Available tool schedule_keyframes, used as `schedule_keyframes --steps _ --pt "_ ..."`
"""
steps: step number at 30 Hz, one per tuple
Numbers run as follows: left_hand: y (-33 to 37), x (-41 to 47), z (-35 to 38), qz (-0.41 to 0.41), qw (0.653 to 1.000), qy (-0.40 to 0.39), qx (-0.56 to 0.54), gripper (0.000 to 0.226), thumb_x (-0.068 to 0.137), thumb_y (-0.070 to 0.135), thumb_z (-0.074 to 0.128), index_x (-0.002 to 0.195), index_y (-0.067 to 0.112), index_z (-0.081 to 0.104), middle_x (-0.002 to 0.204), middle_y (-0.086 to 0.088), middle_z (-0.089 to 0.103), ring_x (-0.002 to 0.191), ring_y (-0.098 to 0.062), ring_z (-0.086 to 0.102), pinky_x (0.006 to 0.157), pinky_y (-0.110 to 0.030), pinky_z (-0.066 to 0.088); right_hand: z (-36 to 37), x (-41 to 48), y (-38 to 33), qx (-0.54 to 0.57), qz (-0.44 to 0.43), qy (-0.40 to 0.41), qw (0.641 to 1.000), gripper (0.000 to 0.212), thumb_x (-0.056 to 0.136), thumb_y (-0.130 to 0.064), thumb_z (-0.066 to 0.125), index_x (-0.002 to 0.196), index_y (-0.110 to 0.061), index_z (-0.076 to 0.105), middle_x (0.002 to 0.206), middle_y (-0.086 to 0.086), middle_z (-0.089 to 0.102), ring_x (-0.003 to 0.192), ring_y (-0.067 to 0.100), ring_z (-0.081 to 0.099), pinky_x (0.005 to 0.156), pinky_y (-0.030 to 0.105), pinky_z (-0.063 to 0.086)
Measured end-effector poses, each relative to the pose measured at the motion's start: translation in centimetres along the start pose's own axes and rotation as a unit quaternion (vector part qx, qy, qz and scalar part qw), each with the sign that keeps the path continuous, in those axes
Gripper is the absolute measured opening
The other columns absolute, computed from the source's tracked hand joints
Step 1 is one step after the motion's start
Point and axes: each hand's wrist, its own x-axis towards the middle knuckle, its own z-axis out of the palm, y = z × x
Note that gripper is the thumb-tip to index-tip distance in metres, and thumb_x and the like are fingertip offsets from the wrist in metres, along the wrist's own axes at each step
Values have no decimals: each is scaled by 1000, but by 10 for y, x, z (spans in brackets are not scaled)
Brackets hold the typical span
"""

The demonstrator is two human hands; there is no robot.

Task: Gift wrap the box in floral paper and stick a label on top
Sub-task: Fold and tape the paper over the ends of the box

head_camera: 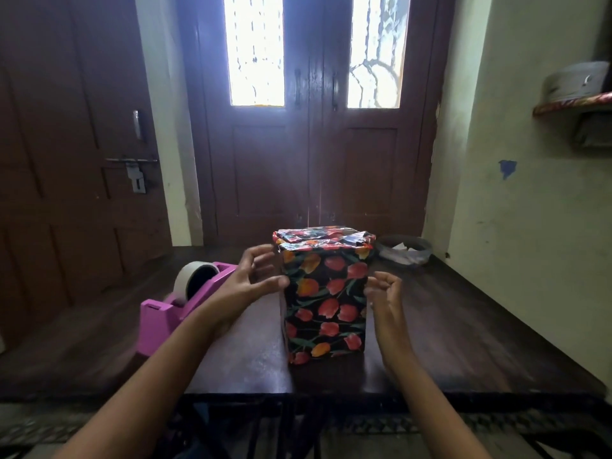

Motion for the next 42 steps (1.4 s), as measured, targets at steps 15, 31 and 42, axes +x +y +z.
schedule_keyframes --steps 15,31,42 --pt "33 42 -16 -7 980 -91 179 124 35 60 85 141 32 27 130 4 47 120 -14 50 99 -31 46 35 43 -75 -501 -237 -127 823 50 77 -54 47 110 -18 61 113 -1 63 106 19 55 95 35 42" --pt "96 69 -14 131 840 -59 523 17 81 32 69 88 17 76 84 3 72 79 -11 66 71 -27 52 34 38 -75 -515 -217 -152 815 61 77 -56 64 125 -19 57 126 -4 54 108 18 57 87 38 51" --pt "112 92 -2 151 819 161 529 19 84 19 53 80 13 70 86 -12 69 81 -32 62 71 -36 50 52 44 -107 -611 -238 -173 735 63 78 -71 46 107 -19 64 117 0 56 101 18 57 90 35 40"
